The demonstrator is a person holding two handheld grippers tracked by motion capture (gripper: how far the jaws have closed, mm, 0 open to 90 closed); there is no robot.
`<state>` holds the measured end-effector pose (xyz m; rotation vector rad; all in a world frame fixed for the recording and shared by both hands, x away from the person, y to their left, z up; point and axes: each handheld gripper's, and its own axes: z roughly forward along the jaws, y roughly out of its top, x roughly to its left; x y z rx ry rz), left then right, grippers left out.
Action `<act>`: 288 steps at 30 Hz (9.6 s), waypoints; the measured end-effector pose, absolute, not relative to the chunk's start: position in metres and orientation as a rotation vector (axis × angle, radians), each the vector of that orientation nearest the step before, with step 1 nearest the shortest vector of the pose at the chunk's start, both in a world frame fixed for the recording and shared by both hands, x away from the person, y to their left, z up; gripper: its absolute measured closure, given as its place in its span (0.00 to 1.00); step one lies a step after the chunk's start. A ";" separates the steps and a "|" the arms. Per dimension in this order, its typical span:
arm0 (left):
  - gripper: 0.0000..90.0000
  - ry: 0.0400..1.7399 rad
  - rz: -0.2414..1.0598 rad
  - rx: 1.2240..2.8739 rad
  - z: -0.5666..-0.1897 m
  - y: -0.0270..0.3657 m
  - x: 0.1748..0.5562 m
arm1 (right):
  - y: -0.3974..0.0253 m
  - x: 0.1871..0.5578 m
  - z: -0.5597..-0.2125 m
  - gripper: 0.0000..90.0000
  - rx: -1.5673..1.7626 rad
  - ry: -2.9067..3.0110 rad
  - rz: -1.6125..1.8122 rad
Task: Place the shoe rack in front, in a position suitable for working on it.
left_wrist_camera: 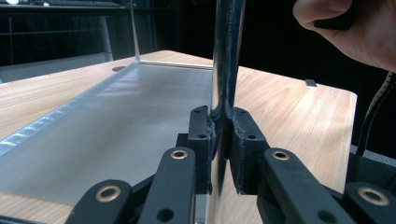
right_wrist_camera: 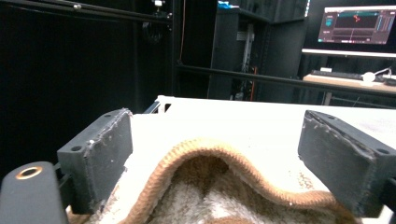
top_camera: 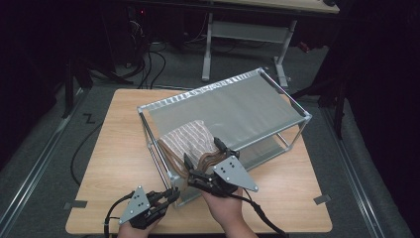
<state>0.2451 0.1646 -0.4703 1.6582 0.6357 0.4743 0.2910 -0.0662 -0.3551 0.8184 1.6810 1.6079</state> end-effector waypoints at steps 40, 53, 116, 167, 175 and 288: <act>0.89 0.636 0.489 1.658 -0.473 0.161 0.251 | -0.076 0.305 -0.378 0.55 0.826 1.718 1.573; 0.90 0.656 0.514 1.657 -0.472 0.167 0.244 | -0.137 0.339 -0.377 0.55 0.918 1.629 1.467; 0.90 0.692 0.541 1.646 -0.475 0.160 0.239 | -0.139 0.330 -0.383 0.56 0.970 1.545 1.524; 0.90 0.685 0.512 1.661 -0.473 0.164 0.237 | -0.086 0.293 -0.386 0.55 0.817 1.648 1.617; 0.90 0.717 0.561 1.641 -0.473 0.179 0.231 | -0.114 0.313 -0.387 0.55 0.867 1.598 1.576; 0.89 0.623 0.440 1.674 -0.475 0.147 0.256 | -0.074 0.275 -0.382 0.57 0.767 1.717 1.662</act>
